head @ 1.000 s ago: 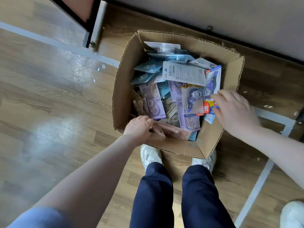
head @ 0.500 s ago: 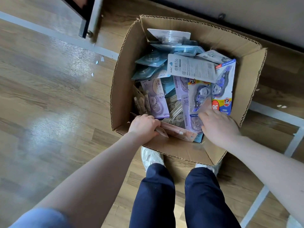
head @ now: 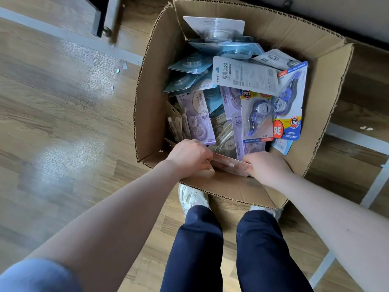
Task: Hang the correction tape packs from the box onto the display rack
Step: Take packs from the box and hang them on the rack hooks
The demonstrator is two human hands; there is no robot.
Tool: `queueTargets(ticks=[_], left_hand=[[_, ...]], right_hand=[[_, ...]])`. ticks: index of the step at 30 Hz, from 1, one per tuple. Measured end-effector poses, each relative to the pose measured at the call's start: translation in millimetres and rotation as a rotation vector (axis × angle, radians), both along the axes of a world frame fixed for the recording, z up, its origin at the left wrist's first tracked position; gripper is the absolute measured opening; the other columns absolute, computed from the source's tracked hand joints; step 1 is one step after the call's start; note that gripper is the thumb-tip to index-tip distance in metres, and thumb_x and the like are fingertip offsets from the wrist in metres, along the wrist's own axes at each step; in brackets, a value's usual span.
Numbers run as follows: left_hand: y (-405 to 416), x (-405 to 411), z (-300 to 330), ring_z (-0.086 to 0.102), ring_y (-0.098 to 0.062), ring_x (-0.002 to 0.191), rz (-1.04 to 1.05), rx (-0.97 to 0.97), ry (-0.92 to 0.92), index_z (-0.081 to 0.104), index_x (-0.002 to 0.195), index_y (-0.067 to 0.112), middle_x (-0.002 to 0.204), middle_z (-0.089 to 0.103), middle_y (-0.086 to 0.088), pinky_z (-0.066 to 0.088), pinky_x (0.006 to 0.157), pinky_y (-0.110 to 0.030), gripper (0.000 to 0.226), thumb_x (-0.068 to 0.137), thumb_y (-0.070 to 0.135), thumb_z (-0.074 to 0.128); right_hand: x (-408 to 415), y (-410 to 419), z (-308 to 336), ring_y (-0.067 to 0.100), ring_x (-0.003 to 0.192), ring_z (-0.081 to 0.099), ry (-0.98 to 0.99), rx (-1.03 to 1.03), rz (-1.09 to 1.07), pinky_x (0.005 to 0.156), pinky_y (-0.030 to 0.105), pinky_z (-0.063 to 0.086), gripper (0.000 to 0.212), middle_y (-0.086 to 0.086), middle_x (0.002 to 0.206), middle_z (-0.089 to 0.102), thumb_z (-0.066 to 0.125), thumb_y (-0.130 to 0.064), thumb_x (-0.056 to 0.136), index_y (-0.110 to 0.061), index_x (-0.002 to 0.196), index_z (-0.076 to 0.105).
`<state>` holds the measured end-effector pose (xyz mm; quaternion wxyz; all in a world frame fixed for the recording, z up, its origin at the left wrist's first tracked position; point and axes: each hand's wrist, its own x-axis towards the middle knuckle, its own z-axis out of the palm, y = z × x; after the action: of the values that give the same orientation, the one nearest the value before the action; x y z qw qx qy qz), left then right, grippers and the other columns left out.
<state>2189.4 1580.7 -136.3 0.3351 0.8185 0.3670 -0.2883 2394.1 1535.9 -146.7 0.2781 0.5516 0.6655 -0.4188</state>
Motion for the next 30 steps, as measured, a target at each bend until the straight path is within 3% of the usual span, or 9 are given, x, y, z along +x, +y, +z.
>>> queueTargets(ticks=[5, 11, 15, 20, 23, 27, 30], left_hand=[[0.6, 3.4, -2.6, 0.056, -0.023, 0.099, -0.008, -0.002, -0.01, 0.065, 0.099, 0.024, 0.099, 0.064, 0.0, 0.047, 0.083, -0.036, 0.02, 0.093, 0.032, 0.049], [8.6, 2.1, 9.0, 0.053, -0.021, 0.105, -0.172, 0.086, 0.037, 0.058, 0.107, 0.021, 0.106, 0.058, 0.001, 0.041, 0.071, -0.031, 0.021, 0.096, 0.017, 0.041], [14.1, 2.4, 22.5, 0.053, -0.024, 0.103, -0.254, 0.111, 0.091, 0.055, 0.113, 0.02, 0.11, 0.053, -0.003, 0.04, 0.064, -0.032, 0.031, 0.091, 0.003, 0.042], [9.0, 4.0, 25.8, 0.052, -0.024, 0.105, -0.248, 0.113, 0.124, 0.059, 0.116, 0.024, 0.116, 0.051, -0.006, 0.042, 0.071, -0.032, 0.033, 0.093, 0.008, 0.042], [-0.5, 0.4, 20.4, 0.052, -0.022, 0.105, -0.24, 0.113, 0.117, 0.061, 0.113, 0.026, 0.113, 0.055, -0.002, 0.044, 0.076, -0.031, 0.025, 0.096, 0.019, 0.044], [-4.8, -2.0, 17.0, 0.053, -0.02, 0.106, -0.1, 0.114, 0.095, 0.063, 0.107, 0.025, 0.11, 0.059, 0.001, 0.043, 0.078, -0.031, 0.022, 0.095, 0.031, 0.046], [-2.9, -3.0, 19.9, 0.057, -0.023, 0.1, 0.03, 0.155, 0.066, 0.064, 0.102, 0.025, 0.102, 0.062, 0.0, 0.043, 0.074, -0.031, 0.02, 0.095, 0.03, 0.047]], right_hand=[[2.5, -2.4, -10.1, 0.028, 0.08, 0.057, 0.009, 0.008, -0.042, 0.045, 0.027, 0.024, 0.014, 0.006, 0.083, 0.057, 0.048, -0.016, 0.093, -0.019, 0.083, 0.057], [6.7, 2.3, -3.6, 0.026, 0.074, 0.05, 0.007, 0.016, -0.095, 0.045, 0.028, 0.022, 0.039, 0.0, 0.065, 0.043, 0.043, -0.014, 0.095, -0.023, 0.059, 0.033], [11.8, 9.3, 5.9, 0.024, 0.077, 0.046, 0.02, 0.014, -0.132, 0.053, 0.03, 0.028, 0.039, 0.001, 0.075, 0.046, 0.042, -0.021, 0.096, -0.025, 0.06, 0.03], [15.3, 9.3, 6.3, 0.026, 0.074, 0.047, 0.024, 0.042, -0.189, 0.047, 0.03, 0.025, 0.038, 0.0, 0.071, 0.044, 0.045, -0.026, 0.095, -0.023, 0.06, 0.031], [14.4, 8.1, 6.9, 0.028, 0.078, 0.051, 0.017, 0.053, -0.182, 0.053, 0.031, 0.031, 0.03, 0.001, 0.075, 0.049, 0.046, -0.027, 0.095, -0.02, 0.067, 0.037], [12.7, 6.8, 7.0, 0.032, 0.085, 0.056, 0.013, 0.088, -0.209, 0.063, 0.034, 0.041, 0.012, 0.01, 0.093, 0.059, 0.051, -0.025, 0.093, -0.014, 0.088, 0.047], [12.2, 9.2, 13.2, 0.028, 0.081, 0.052, 0.002, 0.131, -0.289, 0.062, 0.033, 0.038, 0.013, 0.007, 0.094, 0.059, 0.051, -0.025, 0.094, -0.018, 0.088, 0.042]])
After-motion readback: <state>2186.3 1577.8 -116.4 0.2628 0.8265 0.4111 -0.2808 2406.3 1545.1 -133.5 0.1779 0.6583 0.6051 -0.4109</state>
